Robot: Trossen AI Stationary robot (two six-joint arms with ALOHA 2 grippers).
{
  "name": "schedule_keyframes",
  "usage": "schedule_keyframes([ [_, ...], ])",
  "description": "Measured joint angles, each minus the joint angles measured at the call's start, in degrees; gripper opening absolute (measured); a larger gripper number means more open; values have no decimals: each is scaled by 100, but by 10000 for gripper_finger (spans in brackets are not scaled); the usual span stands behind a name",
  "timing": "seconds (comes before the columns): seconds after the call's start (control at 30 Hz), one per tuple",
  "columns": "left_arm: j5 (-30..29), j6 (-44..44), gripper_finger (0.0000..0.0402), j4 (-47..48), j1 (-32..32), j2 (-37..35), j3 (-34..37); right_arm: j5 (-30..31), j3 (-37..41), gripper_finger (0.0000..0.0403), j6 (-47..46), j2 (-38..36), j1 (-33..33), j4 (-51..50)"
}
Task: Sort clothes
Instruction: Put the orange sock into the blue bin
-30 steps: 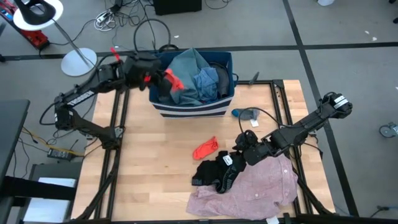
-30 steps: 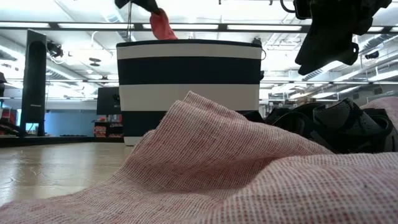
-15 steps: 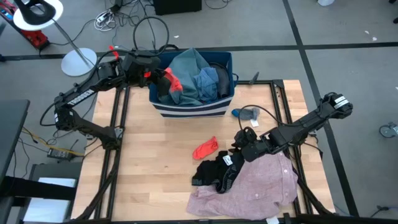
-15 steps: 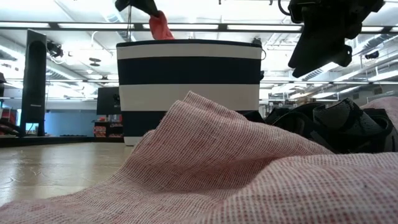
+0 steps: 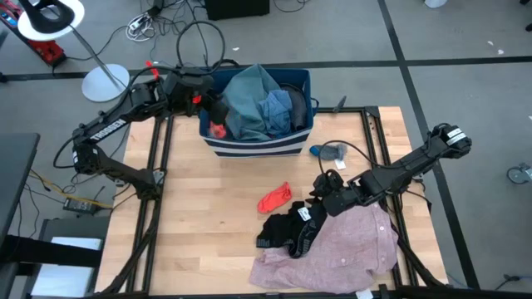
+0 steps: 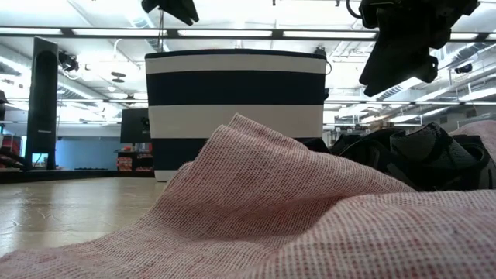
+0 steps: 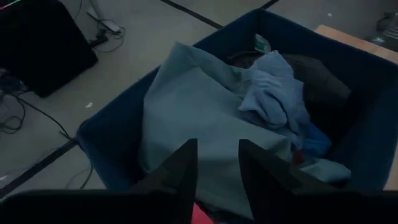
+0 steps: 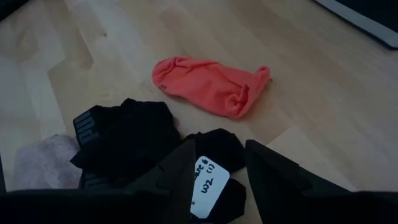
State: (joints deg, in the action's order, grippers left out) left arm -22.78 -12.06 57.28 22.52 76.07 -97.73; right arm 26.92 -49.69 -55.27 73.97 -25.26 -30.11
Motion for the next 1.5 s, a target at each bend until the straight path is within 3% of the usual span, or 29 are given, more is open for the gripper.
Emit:
schedule_keyframes([
  [0.13, 71, -293, 124, 17, -9, 0, 0, 2, 0, 142, 0, 0, 4, 0],
  [0.4, 1265, 447, 125, -69, -475, 2, 0, -98, 0, 142, -42, -2, 11, 4],
  [0.57, 1223, 435, 125, -188, -1057, -29, 190, -150, 0, 142, -50, -2, 22, 43],
  [0.77, 895, -39, 124, -987, -1705, -193, 1211, -177, -2, 142, -50, -2, 22, 199],
  [0.97, 791, -675, 124, -2317, -2281, -724, 2731, -321, -2, 142, -54, -2, 24, 355],
  [1.13, 765, -1320, 124, -2569, -2686, -1266, 3693, -442, -2, 142, -25, -2, 24, 425],
  [1.37, 765, -1963, 124, -2869, -3124, -1701, 4421, -461, -3, 142, -4, -2, 44, 627],
  [1.5, 930, -1651, 124, -2870, -3389, -1767, 4496, -459, -3, 142, -2, -2, 75, 723],
])
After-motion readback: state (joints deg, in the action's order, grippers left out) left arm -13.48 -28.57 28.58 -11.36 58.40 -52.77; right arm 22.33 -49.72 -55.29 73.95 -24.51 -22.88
